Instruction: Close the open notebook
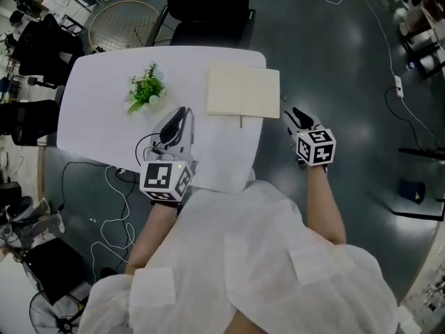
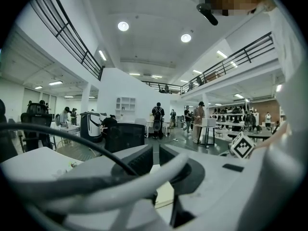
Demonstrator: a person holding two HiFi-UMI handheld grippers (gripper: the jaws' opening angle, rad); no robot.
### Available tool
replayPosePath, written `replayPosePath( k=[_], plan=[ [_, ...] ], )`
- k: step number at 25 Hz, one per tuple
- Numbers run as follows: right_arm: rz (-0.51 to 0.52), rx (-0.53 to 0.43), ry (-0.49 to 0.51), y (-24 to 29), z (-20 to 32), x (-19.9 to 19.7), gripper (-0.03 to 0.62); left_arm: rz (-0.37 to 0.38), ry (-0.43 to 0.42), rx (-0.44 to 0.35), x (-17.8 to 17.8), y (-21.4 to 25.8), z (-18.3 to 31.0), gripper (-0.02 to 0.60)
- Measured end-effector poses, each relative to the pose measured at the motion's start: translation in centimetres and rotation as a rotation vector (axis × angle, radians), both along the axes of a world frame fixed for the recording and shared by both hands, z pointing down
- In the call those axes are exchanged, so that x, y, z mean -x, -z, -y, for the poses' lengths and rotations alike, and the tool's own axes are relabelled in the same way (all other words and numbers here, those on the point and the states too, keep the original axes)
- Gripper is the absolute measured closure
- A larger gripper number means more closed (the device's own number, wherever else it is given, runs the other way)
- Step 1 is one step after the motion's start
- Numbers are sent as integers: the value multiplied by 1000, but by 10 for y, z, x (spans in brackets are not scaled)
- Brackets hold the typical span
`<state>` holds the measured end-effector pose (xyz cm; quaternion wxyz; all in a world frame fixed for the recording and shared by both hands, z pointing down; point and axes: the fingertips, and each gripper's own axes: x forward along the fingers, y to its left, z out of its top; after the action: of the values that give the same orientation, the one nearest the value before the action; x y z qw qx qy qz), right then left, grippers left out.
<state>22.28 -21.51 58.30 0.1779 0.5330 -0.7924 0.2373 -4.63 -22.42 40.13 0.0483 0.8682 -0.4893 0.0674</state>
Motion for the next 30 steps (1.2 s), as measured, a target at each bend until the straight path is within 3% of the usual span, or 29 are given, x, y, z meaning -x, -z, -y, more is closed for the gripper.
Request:
replayPosePath(
  k=[13, 20, 30],
  plan=[
    [88, 224, -122, -88, 18, 3, 453, -8, -57, 52, 5, -26, 26, 543],
    [198, 337, -206, -127, 21, 5, 424, -13, -48, 68, 15, -36, 31, 543],
    [193, 434, -203, -157, 24, 6, 399, -3, -41, 82, 15, -46, 24, 543]
  ],
)
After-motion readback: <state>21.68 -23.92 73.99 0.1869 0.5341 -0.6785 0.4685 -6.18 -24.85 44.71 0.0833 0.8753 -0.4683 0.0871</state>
